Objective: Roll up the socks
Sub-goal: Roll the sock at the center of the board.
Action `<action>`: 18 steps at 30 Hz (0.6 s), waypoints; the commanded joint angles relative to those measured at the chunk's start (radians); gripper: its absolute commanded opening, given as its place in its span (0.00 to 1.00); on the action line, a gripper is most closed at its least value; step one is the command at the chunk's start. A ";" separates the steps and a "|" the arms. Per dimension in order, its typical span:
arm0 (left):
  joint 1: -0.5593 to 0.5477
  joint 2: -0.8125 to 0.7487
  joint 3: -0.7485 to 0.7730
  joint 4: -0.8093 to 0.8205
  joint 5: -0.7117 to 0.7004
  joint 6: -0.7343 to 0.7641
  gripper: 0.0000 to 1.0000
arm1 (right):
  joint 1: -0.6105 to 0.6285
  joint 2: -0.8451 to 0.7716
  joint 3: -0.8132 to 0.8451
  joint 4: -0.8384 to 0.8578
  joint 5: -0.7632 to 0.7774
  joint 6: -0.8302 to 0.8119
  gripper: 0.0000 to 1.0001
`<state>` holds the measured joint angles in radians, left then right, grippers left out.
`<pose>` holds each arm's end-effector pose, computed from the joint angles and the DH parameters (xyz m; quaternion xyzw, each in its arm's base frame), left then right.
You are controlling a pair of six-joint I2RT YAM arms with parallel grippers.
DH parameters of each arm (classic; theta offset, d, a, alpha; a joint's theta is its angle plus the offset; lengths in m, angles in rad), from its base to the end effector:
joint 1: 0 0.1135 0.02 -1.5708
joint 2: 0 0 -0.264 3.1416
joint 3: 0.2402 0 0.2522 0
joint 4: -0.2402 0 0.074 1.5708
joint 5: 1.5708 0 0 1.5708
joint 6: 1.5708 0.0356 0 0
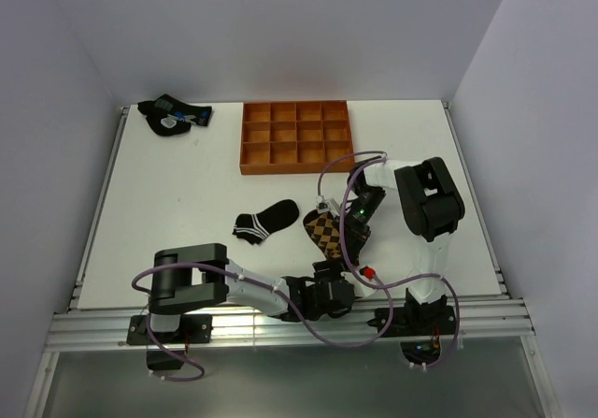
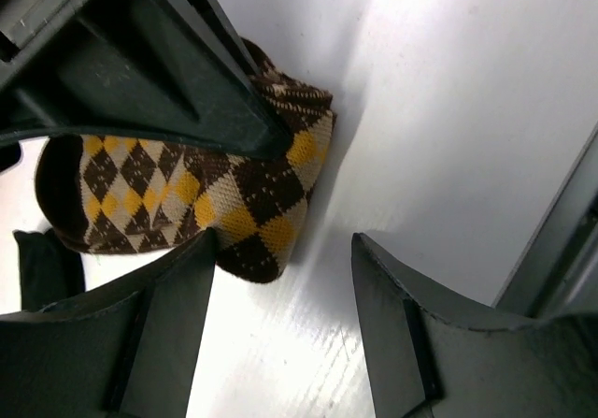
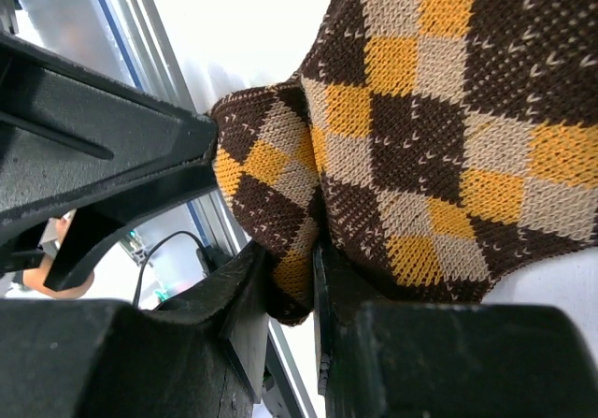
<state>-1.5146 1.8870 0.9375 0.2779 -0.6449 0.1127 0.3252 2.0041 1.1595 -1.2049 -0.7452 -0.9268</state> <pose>0.0424 -0.3719 0.1364 0.5262 0.6868 -0.0477 0.4991 0.2692 0.1162 0.1209 0.4602 -0.7838 -0.4032 0.1061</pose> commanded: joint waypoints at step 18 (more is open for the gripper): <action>0.031 0.083 0.023 0.069 0.117 0.033 0.20 | -0.005 0.045 0.026 0.030 0.047 0.003 0.07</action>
<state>-1.4914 1.9366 0.9405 0.3874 -0.6559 0.1970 0.3218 2.0209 1.1652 -1.2102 -0.7406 -0.9092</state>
